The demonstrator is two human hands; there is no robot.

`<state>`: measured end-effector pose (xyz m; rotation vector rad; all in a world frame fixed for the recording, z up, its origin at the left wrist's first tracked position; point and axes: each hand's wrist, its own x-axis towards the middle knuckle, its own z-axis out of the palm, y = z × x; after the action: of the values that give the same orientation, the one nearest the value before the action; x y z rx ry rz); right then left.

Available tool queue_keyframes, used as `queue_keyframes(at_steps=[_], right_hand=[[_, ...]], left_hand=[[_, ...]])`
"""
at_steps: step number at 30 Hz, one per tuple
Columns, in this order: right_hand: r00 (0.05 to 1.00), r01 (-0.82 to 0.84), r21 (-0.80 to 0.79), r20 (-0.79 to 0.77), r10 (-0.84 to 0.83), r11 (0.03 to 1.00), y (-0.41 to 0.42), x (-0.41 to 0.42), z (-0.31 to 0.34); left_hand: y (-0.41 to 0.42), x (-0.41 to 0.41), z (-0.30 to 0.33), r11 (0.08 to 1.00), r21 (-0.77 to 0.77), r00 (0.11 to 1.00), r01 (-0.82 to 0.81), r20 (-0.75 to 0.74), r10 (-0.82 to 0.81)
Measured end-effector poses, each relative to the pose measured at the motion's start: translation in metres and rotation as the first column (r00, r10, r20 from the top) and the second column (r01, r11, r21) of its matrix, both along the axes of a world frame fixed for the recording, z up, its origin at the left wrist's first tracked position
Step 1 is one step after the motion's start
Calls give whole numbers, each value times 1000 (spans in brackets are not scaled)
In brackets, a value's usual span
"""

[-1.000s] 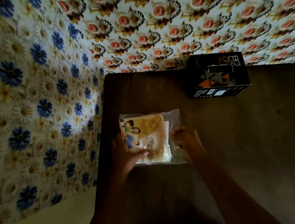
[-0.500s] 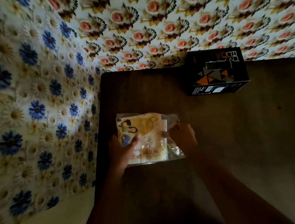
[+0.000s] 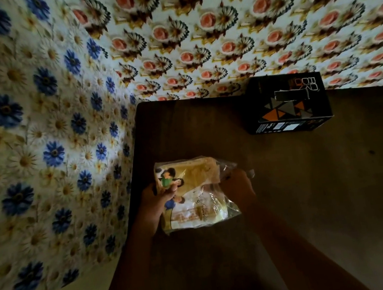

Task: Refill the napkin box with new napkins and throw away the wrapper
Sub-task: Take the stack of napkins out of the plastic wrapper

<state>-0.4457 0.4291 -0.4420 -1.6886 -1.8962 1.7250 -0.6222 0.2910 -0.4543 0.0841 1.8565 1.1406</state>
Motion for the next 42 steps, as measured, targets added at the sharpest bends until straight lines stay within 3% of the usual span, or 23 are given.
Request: queue_keyframes(at_steps=[4,6,8,10,12,21,28,36,42], right_hand=[[986,-67,-161,-159,41,985,2,7,3],[980,-155,-124,-146,136,980,2,10,8],[984,-142,-42,-113,137,989,3,10,2],[984,-129,-45,-127,123,991,5,19,-37],[976,-189,-64,-123,180,980,8,20,-35],[981,15,-18,-191,-18,1000,5,26,4],[989,-13,20,-149,16,1000,10,30,-8],[954,-99,-62,-291,77,993,12,24,8],[946,54,22,-320,-44,998,1,25,10]], left_hand=[[-3,-4,0,999,39,991,-27,135,22],[-5,-4,0,998,51,982,-38,187,27],[-7,-3,0,997,65,977,-33,210,19],[-8,-2,0,996,79,972,-49,233,29],[-10,-2,-2,994,98,959,-56,280,27],[-10,0,-2,973,221,918,-72,396,-22],[-6,6,4,964,256,920,-69,389,-38],[-3,14,6,949,294,925,-110,380,-10],[0,18,-7,970,195,963,-143,255,90]])
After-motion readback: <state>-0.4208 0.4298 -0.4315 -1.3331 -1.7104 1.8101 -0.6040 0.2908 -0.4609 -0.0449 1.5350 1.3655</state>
